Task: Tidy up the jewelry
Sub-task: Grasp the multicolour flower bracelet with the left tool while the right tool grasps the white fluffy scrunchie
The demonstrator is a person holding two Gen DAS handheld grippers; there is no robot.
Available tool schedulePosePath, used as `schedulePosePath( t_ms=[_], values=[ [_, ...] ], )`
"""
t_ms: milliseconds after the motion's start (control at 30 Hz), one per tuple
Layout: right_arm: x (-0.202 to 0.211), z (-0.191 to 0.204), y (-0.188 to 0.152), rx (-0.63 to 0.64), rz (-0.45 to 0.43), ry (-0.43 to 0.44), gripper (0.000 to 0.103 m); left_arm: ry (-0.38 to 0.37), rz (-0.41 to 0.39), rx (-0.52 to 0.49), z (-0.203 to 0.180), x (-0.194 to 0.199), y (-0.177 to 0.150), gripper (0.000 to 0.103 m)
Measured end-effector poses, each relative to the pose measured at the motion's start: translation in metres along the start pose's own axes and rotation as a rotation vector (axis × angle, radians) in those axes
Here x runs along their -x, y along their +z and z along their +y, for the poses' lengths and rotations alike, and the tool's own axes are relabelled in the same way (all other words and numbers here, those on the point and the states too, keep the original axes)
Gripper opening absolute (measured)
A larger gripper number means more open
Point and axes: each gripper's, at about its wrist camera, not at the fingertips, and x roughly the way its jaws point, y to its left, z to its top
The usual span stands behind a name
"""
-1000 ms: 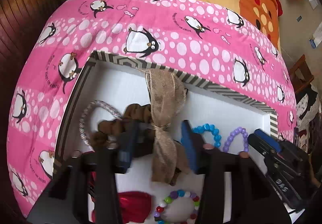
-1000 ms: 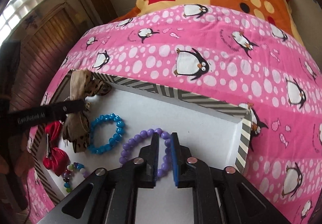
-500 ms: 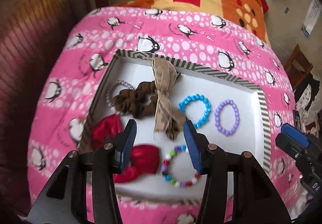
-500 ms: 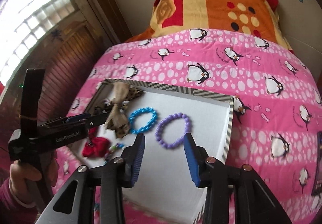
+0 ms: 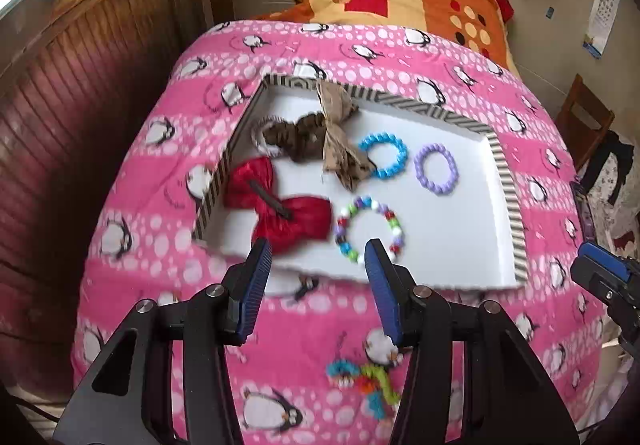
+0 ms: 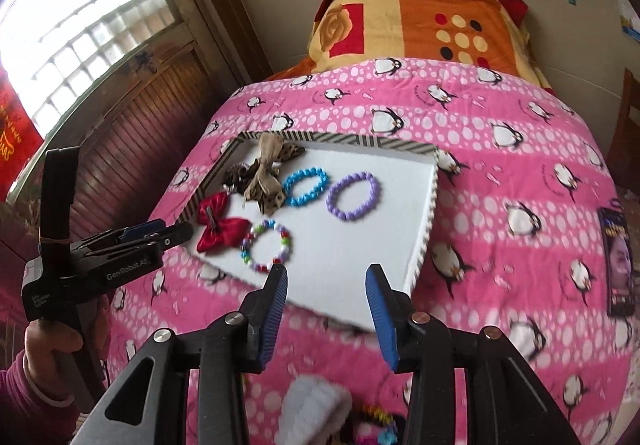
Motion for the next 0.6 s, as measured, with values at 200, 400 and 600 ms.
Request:
schedulePosePath(
  t_ms=[200, 400, 600],
  values=[
    [0.01, 0.002, -0.028, -0.008, 0.009, -0.029, 0.04, 0.01, 0.005, -0.013, -0.002, 0.009, -0.025, 0.048],
    [0.011, 0.004, -0.05, -0.021, 0.041, -0.022, 0.04, 0.021, 0.005, -0.029, -0.004, 0.017, -0.044, 0.048],
    [0.009, 0.01, -0.069, -0.01, 0.075, -0.021, 0.04, 0.033, 0.003, -0.038, -0.004, 0.021, -0.055, 0.048]
  ],
)
